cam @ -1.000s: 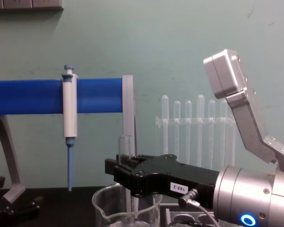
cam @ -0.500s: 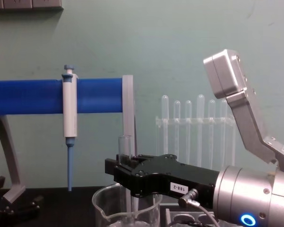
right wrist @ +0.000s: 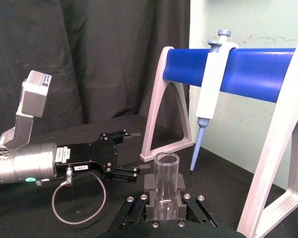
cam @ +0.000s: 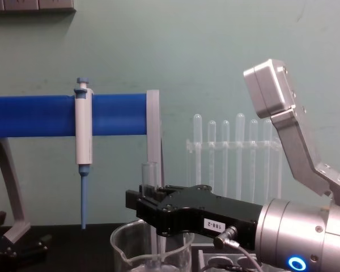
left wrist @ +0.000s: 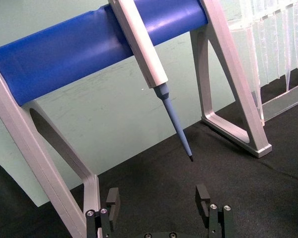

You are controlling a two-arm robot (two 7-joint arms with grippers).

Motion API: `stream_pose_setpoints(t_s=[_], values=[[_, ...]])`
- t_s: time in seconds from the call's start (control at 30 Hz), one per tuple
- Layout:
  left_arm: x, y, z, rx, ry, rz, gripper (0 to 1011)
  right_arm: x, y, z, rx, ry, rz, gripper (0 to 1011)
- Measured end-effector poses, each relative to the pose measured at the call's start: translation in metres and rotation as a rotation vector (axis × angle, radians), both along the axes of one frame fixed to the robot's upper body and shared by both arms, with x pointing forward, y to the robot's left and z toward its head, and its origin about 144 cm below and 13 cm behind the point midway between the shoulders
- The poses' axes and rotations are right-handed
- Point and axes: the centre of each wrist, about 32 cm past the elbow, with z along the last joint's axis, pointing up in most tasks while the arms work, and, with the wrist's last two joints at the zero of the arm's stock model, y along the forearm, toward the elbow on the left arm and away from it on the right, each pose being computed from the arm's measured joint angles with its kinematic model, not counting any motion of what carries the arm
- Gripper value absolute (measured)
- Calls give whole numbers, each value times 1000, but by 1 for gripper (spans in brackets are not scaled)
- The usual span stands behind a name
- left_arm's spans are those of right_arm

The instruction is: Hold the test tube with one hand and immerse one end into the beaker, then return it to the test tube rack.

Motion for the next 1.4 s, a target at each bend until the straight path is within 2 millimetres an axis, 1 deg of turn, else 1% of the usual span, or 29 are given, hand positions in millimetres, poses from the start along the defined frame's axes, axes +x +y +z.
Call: stream_pose_setpoints(t_s=[1.4], values=[[0,0,0,0,0,0,1000,0,0,0,0,0,0,224]])
